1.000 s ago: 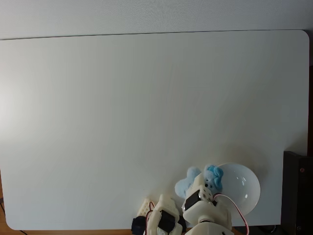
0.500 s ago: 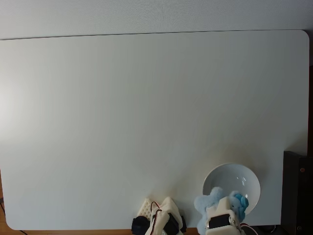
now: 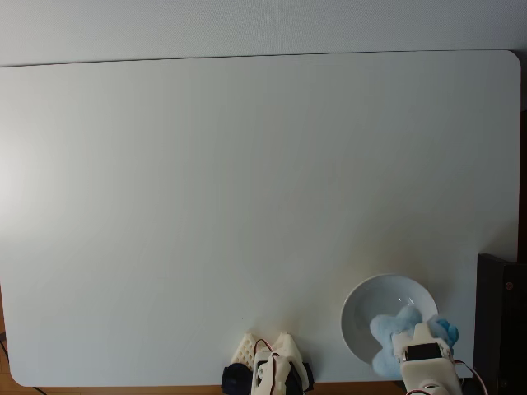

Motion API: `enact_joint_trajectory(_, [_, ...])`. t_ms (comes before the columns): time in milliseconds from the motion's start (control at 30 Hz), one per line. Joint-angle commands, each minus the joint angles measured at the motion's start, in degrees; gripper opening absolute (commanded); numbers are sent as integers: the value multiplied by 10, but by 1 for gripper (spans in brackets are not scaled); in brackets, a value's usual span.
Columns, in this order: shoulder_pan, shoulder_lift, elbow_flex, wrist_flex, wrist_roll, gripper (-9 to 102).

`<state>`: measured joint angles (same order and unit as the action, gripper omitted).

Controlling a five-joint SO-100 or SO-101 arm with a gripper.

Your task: Grasp a skyblue doll and put it into the bowl.

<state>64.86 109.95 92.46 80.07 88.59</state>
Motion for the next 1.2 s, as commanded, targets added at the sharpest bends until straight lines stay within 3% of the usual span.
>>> enact_joint_trajectory(0, [4,-33,-4,-21,1,0])
enact_joint_trajectory(467, [4,-111,-4,-21,2,1])
enact_joint_trajectory(567, [5,-111,-4,-21,2,5])
enact_joint_trajectory(700, [5,-111,-4,-22,-3,22])
enact_joint_trajectory(1000, [6,-110,-4,-37,-7,79])
enact_joint_trajectory(1167, [6,-111,-4,-37,-7,93])
